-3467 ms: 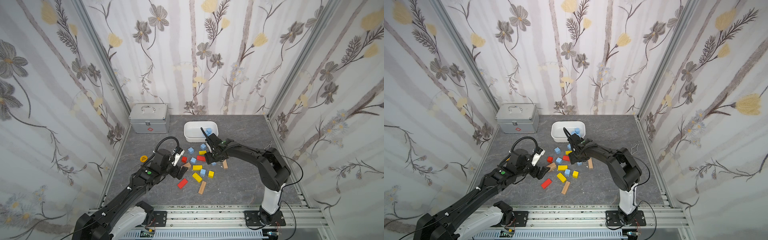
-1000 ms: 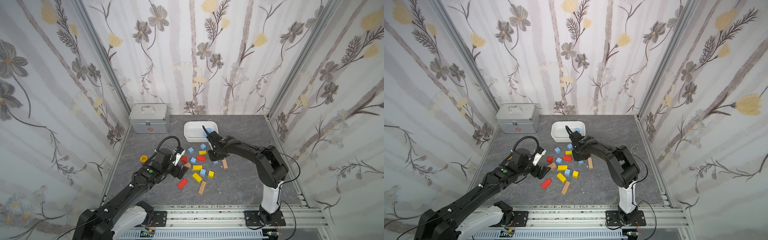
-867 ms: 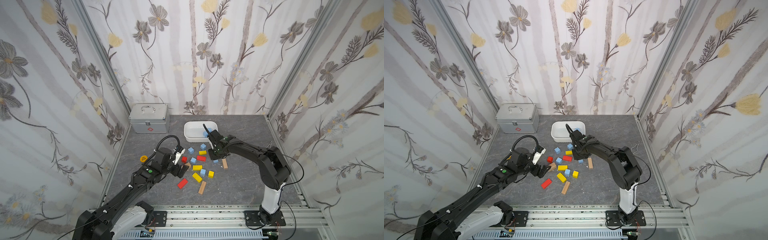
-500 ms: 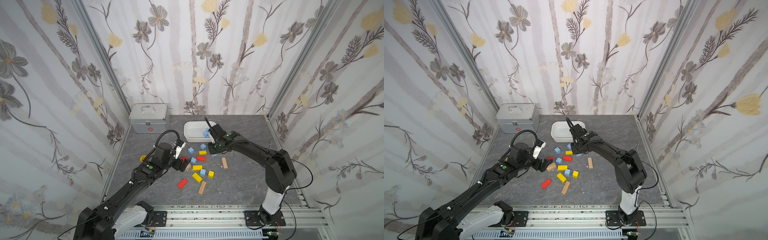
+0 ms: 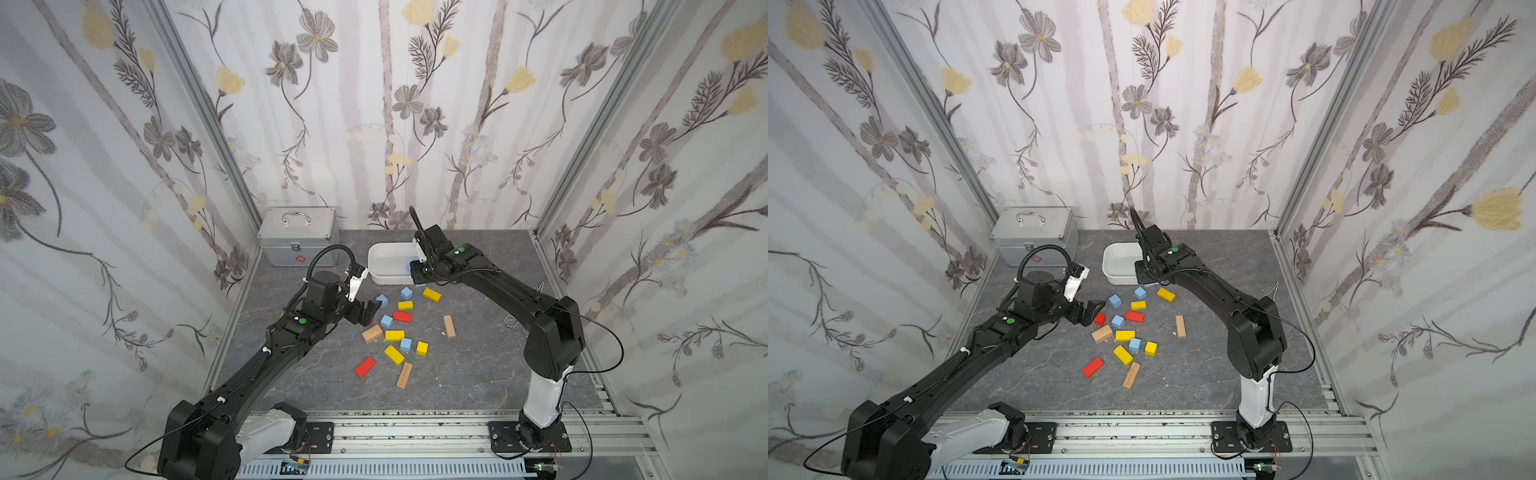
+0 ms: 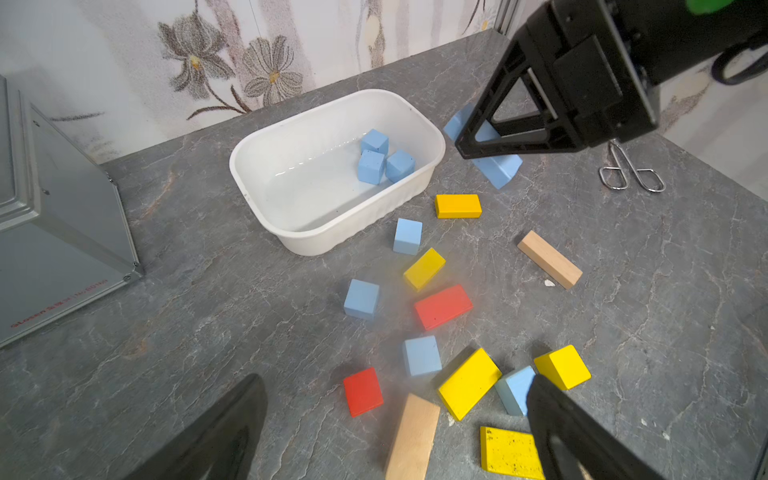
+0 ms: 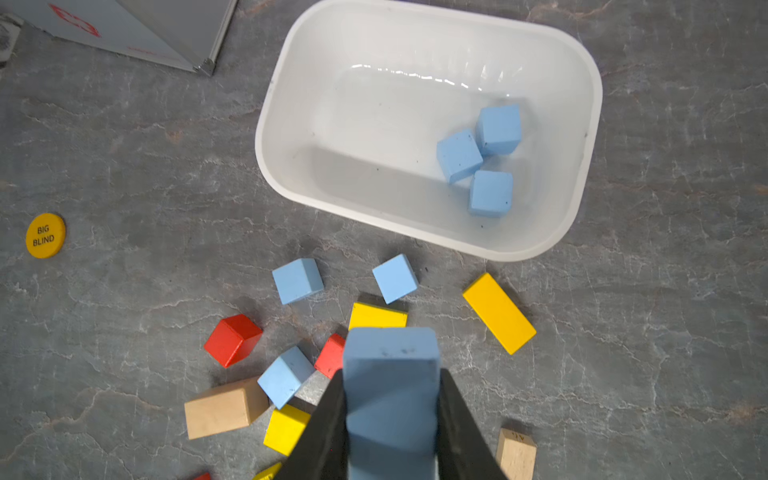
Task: Pick out the blue building blocks
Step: Place the building block in the storage box.
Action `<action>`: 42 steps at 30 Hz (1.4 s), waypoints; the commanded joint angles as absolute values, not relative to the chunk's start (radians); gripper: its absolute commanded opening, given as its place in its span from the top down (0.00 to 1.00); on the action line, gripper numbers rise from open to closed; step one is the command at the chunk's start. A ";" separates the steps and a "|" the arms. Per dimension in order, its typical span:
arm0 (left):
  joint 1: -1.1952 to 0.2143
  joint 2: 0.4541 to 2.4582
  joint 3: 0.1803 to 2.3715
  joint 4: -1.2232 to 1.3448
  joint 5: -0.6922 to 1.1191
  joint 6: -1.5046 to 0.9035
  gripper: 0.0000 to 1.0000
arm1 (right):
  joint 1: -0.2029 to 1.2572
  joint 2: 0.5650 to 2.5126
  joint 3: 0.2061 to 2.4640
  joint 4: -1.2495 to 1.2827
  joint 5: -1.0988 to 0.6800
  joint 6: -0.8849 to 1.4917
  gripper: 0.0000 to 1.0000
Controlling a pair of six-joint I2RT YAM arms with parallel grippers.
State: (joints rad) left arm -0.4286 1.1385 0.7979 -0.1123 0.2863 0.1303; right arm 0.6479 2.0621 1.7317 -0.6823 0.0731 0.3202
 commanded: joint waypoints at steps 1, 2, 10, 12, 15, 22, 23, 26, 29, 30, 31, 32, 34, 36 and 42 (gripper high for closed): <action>-0.418 1.161 0.820 -0.043 0.309 0.126 0.00 | 0.647 2.106 1.801 -0.665 0.058 0.312 1.00; -0.414 1.172 0.825 -0.035 0.305 0.127 0.00 | 0.644 2.121 1.822 -0.664 0.053 0.311 1.00; -0.389 1.240 0.843 0.023 0.277 0.123 0.00 | 0.629 2.252 1.992 -0.666 0.031 0.298 1.00; -0.386 1.256 0.848 0.031 0.273 0.123 0.00 | 0.625 2.284 2.034 -0.669 0.029 0.289 1.00; -0.377 1.287 0.849 0.051 0.266 0.123 0.00 | 0.616 2.330 2.089 -0.674 0.023 0.269 1.00; -0.365 1.353 0.859 0.084 0.235 0.108 0.00 | 0.591 2.427 2.203 -0.683 -0.010 0.263 1.00; -0.365 1.362 0.859 0.091 0.232 0.104 0.00 | 0.588 2.439 2.211 -0.681 -0.012 0.260 1.00; -0.364 1.381 0.853 0.120 0.229 0.096 0.00 | 0.585 2.469 2.226 -0.668 -0.011 0.249 1.00; -0.364 1.402 0.848 0.128 0.234 0.100 0.00 | 0.584 2.491 2.226 -0.647 -0.015 0.245 1.00; -0.364 1.408 0.847 0.127 0.236 0.103 0.00 | 0.584 2.498 2.227 -0.641 -0.016 0.245 1.00; -0.364 1.414 0.846 0.129 0.236 0.104 0.00 | 0.583 2.504 2.227 -0.635 -0.019 0.245 1.00; -0.364 1.418 0.845 0.132 0.238 0.107 0.00 | 0.582 2.511 2.228 -0.629 -0.020 0.244 1.00; -0.364 1.426 0.839 0.141 0.240 0.110 0.00 | 0.581 2.524 2.229 -0.621 -0.020 0.245 1.00; -0.364 1.435 0.835 0.149 0.245 0.112 0.00 | 0.581 2.539 2.232 -0.610 -0.017 0.247 1.00; -0.364 1.469 0.840 0.159 0.256 0.111 0.00 | 0.577 2.587 2.260 -0.597 -0.005 0.253 1.00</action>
State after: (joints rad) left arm -0.3645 1.4570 0.8371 0.1219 0.2401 0.1055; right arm 0.5766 2.5664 2.2406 -0.6476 -0.0063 0.2565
